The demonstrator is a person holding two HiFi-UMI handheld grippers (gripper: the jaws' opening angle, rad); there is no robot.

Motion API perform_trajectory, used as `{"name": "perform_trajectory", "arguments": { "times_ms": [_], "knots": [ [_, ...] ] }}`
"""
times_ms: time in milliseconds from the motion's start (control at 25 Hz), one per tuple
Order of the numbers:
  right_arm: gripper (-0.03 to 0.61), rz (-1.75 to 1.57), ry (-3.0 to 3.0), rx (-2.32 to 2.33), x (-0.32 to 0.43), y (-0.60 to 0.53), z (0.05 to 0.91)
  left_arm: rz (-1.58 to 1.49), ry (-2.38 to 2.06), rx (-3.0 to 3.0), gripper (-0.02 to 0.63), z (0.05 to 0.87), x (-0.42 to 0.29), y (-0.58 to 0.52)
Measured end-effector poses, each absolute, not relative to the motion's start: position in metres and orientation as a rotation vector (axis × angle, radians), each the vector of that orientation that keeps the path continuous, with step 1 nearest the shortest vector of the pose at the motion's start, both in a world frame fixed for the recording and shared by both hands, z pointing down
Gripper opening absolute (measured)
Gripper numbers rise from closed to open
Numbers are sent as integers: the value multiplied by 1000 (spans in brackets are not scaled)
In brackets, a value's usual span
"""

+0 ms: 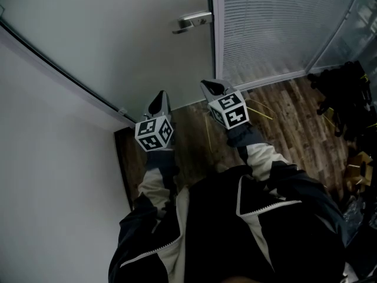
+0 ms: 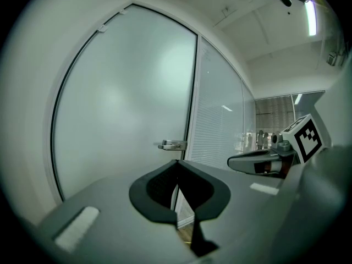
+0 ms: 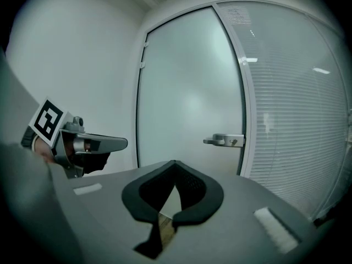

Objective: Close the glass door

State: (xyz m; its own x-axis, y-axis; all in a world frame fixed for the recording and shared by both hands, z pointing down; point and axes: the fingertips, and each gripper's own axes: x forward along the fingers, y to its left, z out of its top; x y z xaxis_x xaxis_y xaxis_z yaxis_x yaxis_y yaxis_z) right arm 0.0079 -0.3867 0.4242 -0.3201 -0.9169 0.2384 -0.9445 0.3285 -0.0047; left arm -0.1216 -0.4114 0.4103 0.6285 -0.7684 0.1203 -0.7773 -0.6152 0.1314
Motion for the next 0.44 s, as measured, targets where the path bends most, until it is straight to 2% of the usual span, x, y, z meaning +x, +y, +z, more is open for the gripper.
{"name": "perform_trajectory", "arguments": {
  "times_ms": [440],
  "knots": [
    [0,182,-2399,1700,16,-385,417,78,-1259,2713,3,403,-104,-411]
  ]
}}
